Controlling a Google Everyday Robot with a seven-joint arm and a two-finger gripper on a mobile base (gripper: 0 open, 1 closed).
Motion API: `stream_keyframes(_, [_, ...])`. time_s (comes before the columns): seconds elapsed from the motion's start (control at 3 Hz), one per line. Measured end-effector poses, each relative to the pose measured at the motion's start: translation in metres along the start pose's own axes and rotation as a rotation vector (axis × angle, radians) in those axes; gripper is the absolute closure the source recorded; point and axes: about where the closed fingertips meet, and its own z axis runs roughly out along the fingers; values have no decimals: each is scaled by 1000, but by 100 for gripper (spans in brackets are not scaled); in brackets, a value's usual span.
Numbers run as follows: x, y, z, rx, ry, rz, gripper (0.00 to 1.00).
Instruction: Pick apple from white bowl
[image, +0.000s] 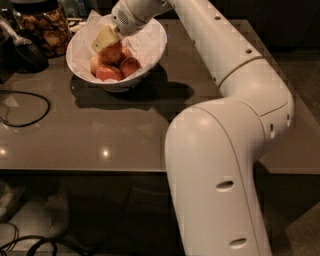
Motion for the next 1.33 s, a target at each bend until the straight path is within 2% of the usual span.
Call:
stream_keyframes(0.67, [-26,29,-24,-35,51,37,100])
stream_keyframes(1.0, [-38,47,-40,-62,50,48,100])
stream_keyframes(1.33, [-51,70,-57,-125,12,42,100])
